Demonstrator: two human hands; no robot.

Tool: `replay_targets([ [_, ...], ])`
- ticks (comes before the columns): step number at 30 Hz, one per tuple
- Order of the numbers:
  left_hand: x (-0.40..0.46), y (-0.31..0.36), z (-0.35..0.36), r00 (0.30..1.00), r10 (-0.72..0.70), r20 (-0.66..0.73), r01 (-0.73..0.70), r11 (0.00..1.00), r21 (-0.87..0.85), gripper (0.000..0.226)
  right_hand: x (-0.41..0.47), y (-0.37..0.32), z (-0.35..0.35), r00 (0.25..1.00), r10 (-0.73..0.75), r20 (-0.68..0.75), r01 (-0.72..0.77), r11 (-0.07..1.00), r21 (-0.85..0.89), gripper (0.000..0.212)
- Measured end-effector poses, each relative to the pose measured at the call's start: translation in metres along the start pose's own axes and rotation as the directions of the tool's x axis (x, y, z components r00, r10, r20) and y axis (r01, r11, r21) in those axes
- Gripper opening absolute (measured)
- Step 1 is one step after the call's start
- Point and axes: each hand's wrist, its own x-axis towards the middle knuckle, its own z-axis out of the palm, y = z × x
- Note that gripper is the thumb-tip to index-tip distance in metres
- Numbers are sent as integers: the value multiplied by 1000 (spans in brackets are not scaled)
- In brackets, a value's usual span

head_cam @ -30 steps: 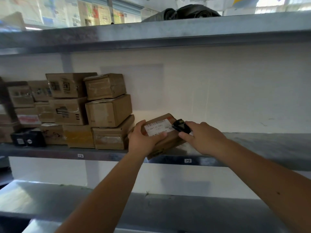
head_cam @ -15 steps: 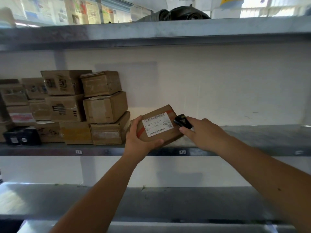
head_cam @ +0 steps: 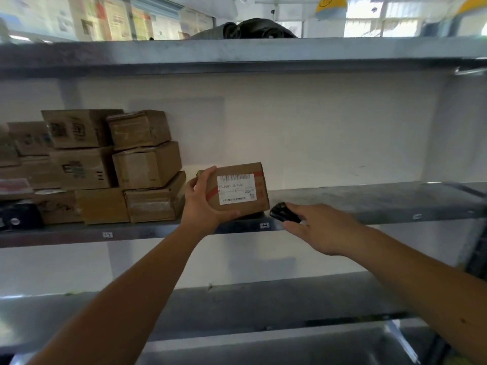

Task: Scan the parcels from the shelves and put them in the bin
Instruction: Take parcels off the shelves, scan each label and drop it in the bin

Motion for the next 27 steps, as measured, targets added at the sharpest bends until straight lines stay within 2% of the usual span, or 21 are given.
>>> replay_targets([
  [8,-6,7,7,996,80,25,-82,990,117,116,-42,-1,10,996,19,85,-15,999,-46,57],
  [12,-13,6,12,993,120,-6,-118,982,145,115,-55,1,18,992,28,121,-24,999,-34,60],
  [16,-16,3,13,995,93,-23,-89,986,142,117,-65,1,18,993,33,111,-32,999,-11,62],
  [19,-15,1,13,992,125,-36,-117,979,165,119,-72,0,17,995,36,90,-35,999,-14,61],
  [27,-14,8,12,998,66,-22,-62,987,148,114,-90,3,14,995,42,94,-39,999,-34,60],
])
